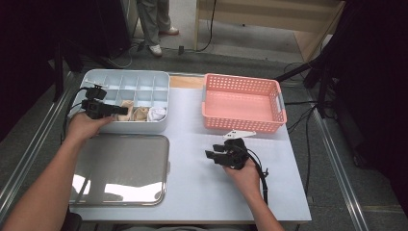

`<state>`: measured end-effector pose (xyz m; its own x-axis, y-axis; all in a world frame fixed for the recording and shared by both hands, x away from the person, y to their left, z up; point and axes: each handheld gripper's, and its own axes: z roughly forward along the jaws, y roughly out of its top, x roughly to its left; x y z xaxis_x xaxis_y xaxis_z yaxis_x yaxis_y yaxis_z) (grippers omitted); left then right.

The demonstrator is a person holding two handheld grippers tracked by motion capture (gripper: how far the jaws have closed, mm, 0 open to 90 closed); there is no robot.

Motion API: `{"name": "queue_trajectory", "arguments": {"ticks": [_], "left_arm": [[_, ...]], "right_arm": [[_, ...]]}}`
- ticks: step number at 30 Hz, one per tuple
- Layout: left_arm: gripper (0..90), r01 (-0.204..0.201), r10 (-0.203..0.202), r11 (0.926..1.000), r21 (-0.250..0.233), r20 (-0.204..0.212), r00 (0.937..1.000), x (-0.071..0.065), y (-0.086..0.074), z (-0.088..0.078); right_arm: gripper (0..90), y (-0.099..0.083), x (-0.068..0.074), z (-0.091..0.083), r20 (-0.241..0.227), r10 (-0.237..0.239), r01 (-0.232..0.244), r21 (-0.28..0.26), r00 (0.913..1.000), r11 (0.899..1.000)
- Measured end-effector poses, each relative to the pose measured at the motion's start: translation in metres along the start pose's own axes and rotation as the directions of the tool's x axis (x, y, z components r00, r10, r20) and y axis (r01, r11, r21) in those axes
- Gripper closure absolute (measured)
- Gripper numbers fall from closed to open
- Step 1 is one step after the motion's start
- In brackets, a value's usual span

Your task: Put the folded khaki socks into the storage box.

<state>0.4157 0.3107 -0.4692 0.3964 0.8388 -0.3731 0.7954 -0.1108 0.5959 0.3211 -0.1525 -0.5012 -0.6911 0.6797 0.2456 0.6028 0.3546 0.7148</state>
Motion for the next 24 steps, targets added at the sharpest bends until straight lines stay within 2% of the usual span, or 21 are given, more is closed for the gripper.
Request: {"name": "queue_trajectory", "arguments": {"ticks": [4, 5, 7, 13, 15, 20, 21, 23, 24], "left_arm": [[67.8, -0.011, 0.011, 0.9999, 0.004, 0.001, 0.9999, -0.001, 0.000, -0.001], [65.9, 0.005, -0.005, 1.0000, 0.004, 0.009, 0.9999, 0.000, 0.001, -0.002], [60.9, 0.015, -0.015, 0.9999, 0.000, -0.004, 0.9999, 0.000, 0.002, -0.003], [52.6, 0.014, -0.014, 0.9999, -0.002, -0.004, 0.9999, -0.002, 0.002, -0.011], [52.0, 0.007, -0.007, 0.9998, -0.019, -0.007, 1.0000, -0.004, 0.003, -0.014], [54.4, 0.000, -0.001, 0.9998, -0.018, -0.002, 1.0000, -0.004, 0.007, -0.022], [56.1, -0.011, 0.011, 0.9996, -0.027, -0.009, 0.9999, -0.007, 0.009, -0.026], [59.9, -0.007, 0.007, 0.9993, -0.038, 0.003, 1.0000, -0.007, 0.010, -0.028], [59.9, 0.002, -0.001, 0.9982, -0.061, 0.010, 1.0000, -0.009, 0.011, -0.030]], "right_arm": [[56.2, 0.000, 0.000, 0.000, -0.001, -0.001, 0.001, -0.006, 1.0000, 1.000], [56.1, 0.000, -0.001, -0.001, 0.002, 0.002, -0.002, -0.004, 1.0000, 1.000], [56.0, 0.000, -0.001, -0.001, 0.002, 0.005, -0.005, -0.008, 1.0000, 1.000], [56.0, 0.001, -0.001, 0.000, 0.001, -0.002, 0.002, -0.005, 1.0000, 1.000], [56.0, 0.001, -0.001, 0.000, -0.001, 0.001, -0.001, -0.006, 1.0000, 1.000], [56.0, 0.001, 0.000, 0.002, -0.003, -0.004, 0.004, 0.000, 1.0000, 1.000], [56.0, 0.001, 0.000, 0.002, -0.003, -0.004, 0.004, 0.000, 1.0000, 1.000], [56.0, 0.001, 0.000, 0.002, -0.003, -0.004, 0.004, 0.000, 1.0000, 1.000], [56.0, 0.001, -0.001, 0.002, -0.003, -0.003, 0.003, 0.000, 1.0000, 1.000]]}}
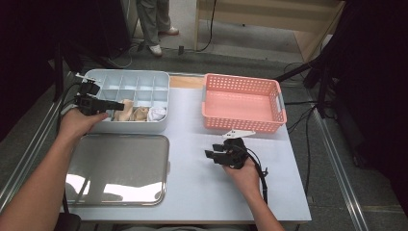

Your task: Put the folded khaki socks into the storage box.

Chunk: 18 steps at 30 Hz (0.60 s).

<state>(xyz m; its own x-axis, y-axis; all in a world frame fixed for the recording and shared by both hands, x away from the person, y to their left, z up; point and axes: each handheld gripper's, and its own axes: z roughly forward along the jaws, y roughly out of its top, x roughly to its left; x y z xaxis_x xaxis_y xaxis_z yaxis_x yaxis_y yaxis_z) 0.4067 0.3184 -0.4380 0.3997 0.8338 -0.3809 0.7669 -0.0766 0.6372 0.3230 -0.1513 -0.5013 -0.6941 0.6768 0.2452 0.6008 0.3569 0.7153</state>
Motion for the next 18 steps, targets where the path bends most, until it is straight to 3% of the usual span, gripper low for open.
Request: {"name": "queue_trajectory", "arguments": {"ticks": [4, 8, 9, 13, 18], "left_arm": [[68.6, -0.020, 0.020, 0.9997, 0.011, 0.000, 0.9998, -0.005, 0.001, 0.002], [76.7, -0.016, 0.016, 0.9997, 0.020, -0.023, 0.9996, -0.003, 0.001, 0.007], [80.5, -0.002, 0.003, 0.9997, 0.024, -0.011, 0.9999, 0.001, 0.000, 0.012], [81.7, 0.009, -0.008, 0.9990, 0.044, -0.024, 0.9997, 0.007, -0.002, 0.020], [82.6, 0.007, -0.006, 0.9993, 0.036, -0.018, 0.9998, 0.008, -0.003, 0.026]], "right_arm": [[56.1, 0.000, 0.000, 0.001, -0.001, -0.002, 0.002, 0.004, 1.0000, 1.000], [56.2, -0.001, 0.001, 0.002, -0.002, -0.003, 0.004, 0.008, 1.0000, 1.000], [56.3, -0.001, 0.002, 0.003, -0.003, -0.006, 0.006, 0.012, 1.0000, 1.000], [56.3, -0.001, 0.002, 0.004, -0.006, -0.006, 0.006, 0.013, 1.0000, 1.000], [56.4, -0.001, 0.002, 0.004, -0.005, -0.004, 0.004, 0.014, 1.0000, 1.000]]}}
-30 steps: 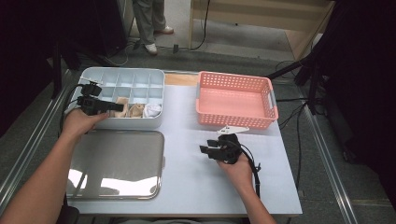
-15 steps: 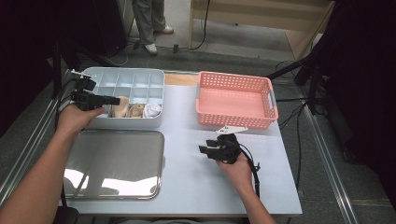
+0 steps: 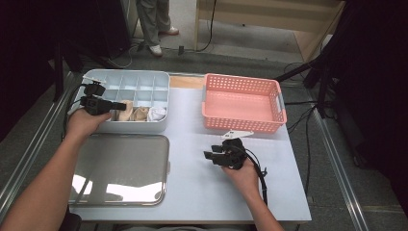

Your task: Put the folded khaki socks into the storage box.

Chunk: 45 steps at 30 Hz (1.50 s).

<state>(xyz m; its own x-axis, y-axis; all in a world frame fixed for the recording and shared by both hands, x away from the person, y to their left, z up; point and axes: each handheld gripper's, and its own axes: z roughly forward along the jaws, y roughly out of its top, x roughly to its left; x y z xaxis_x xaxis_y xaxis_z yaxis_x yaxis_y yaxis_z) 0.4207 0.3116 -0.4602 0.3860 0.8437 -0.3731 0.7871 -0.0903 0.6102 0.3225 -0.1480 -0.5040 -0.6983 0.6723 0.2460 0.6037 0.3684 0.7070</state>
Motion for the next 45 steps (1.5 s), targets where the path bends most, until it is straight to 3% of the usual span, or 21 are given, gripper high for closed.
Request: {"name": "queue_trajectory", "arguments": {"ticks": [8, 9, 15, 22, 34, 40, 45], "left_arm": [[84.1, -0.003, 0.002, 0.9997, 0.026, 0.014, 0.9999, 0.002, -0.002, 0.002], [84.1, -0.023, 0.022, 0.9990, 0.039, 0.014, 0.9997, 0.001, -0.004, 0.004], [84.5, -0.039, 0.039, 0.9991, 0.018, 0.017, 0.9991, 0.003, -0.010, 0.006], [84.5, -0.043, 0.043, 0.9986, 0.030, 0.007, 0.9991, 0.002, -0.012, 0.007], [83.8, -0.054, 0.054, 0.9985, 0.002, 0.005, 0.9985, -0.008, -0.002, -0.011], [83.7, -0.057, 0.058, 0.9979, -0.030, 0.024, 0.9981, -0.017, 0.005, -0.018], [83.8, -0.058, 0.058, 0.9983, -0.007, -0.014, 0.9982, -0.015, 0.002, -0.018]], "right_arm": [[56.3, 0.000, 0.001, -0.001, 0.001, -0.001, 0.001, 0.000, 1.0000, 1.000], [56.3, 0.000, 0.001, -0.002, 0.001, 0.000, 0.000, -0.003, 1.0000, 1.000], [56.4, 0.000, 0.001, -0.002, 0.002, 0.002, -0.002, -0.005, 1.0000, 1.000], [56.4, 0.000, 0.001, -0.001, 0.000, -0.005, 0.005, -0.004, 1.0000, 1.000], [56.6, 0.000, 0.001, 0.000, 0.000, -0.008, 0.008, -0.001, 1.0000, 1.000], [56.6, 0.000, 0.001, 0.000, -0.003, -0.004, 0.004, -0.005, 1.0000, 1.000], [56.6, 0.000, 0.002, 0.000, -0.002, -0.010, 0.010, 0.003, 1.0000, 1.000]]}}
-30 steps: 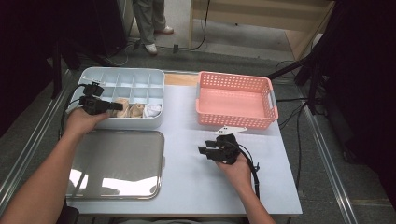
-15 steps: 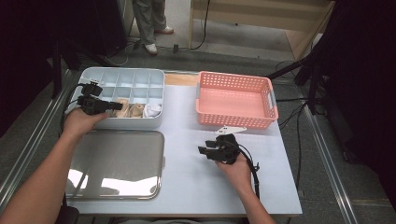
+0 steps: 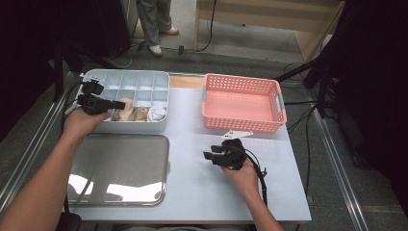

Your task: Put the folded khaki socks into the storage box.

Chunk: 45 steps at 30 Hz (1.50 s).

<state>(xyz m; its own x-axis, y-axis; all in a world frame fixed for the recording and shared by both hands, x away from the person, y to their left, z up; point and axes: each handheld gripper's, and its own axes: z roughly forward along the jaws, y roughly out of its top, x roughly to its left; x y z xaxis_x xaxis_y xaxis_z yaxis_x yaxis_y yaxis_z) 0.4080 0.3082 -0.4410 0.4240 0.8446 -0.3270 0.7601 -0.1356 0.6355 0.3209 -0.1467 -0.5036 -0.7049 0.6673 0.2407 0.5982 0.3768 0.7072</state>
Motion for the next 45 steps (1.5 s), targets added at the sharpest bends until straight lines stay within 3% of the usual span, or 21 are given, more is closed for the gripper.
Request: {"name": "queue_trajectory", "arguments": {"ticks": [2, 6, 12, 21, 24, 29, 35, 36, 38, 40, 43, 45], "left_arm": [[83.8, -0.001, 0.001, 0.9994, 0.035, -0.008, 1.0000, 0.006, -0.003, 0.004], [84.0, 0.007, -0.007, 0.9987, 0.050, 0.002, 1.0000, 0.010, -0.005, 0.014], [84.6, 0.021, -0.022, 0.9989, 0.042, 0.014, 0.9997, 0.013, -0.007, 0.023], [85.5, 0.009, -0.010, 0.9987, 0.051, 0.018, 0.9998, 0.014, -0.014, 0.026], [85.6, -0.018, 0.018, 0.9962, 0.085, -0.006, 0.9998, 0.013, -0.014, 0.031], [85.2, -0.008, 0.008, 0.9969, 0.078, 0.004, 1.0000, 0.014, -0.015, 0.031], [80.6, 0.020, -0.023, 0.9971, 0.074, 0.029, 0.9993, 0.015, -0.014, 0.027], [71.6, 0.035, -0.038, 0.9966, 0.074, 0.040, 0.9985, 0.015, -0.013, 0.024], [65.4, 0.030, -0.032, 0.9978, 0.059, 0.034, 0.9989, 0.012, -0.013, 0.020], [64.4, 0.012, -0.014, 0.9979, 0.064, 0.032, 0.9994, 0.012, -0.013, 0.014], [63.7, 0.020, -0.021, 0.9987, 0.047, 0.031, 0.9993, 0.011, -0.012, 0.009], [65.3, 0.013, -0.013, 0.9999, 0.006, 0.032, 0.9994, 0.008, -0.010, -0.002]], "right_arm": [[56.6, 0.000, 0.000, 0.001, -0.003, 0.004, -0.004, 0.005, 1.0000, 1.000], [56.6, 0.000, 0.000, 0.002, -0.002, 0.002, -0.002, 0.003, 1.0000, 1.000], [56.6, 0.000, -0.001, 0.001, 0.002, 0.005, -0.005, 0.001, 1.0000, 1.000], [56.6, -0.001, 0.001, 0.003, -0.001, 0.003, -0.003, 0.010, 1.0000, 1.000], [56.6, -0.001, 0.001, 0.004, -0.003, -0.001, 0.001, 0.007, 1.0000, 1.000], [56.6, -0.001, 0.002, 0.004, -0.005, -0.001, 0.001, 0.006, 1.0000, 1.000], [56.6, 0.000, 0.000, 0.001, -0.003, 0.006, -0.006, -0.005, 1.0000, 1.000], [56.6, 0.000, 0.000, 0.000, -0.002, 0.006, -0.006, -0.012, 1.0000, 1.000], [56.7, 0.001, -0.001, 0.000, -0.001, 0.008, -0.008, -0.012, 1.0000, 1.000], [56.7, 0.000, -0.002, 0.000, -0.001, 0.006, -0.006, -0.011, 1.0000, 1.000], [56.7, 0.001, 0.000, 0.002, 0.000, 0.005, -0.005, -0.007, 1.0000, 1.000], [56.7, 0.001, 0.001, 0.002, -0.004, 0.002, -0.002, -0.005, 1.0000, 1.000]]}}
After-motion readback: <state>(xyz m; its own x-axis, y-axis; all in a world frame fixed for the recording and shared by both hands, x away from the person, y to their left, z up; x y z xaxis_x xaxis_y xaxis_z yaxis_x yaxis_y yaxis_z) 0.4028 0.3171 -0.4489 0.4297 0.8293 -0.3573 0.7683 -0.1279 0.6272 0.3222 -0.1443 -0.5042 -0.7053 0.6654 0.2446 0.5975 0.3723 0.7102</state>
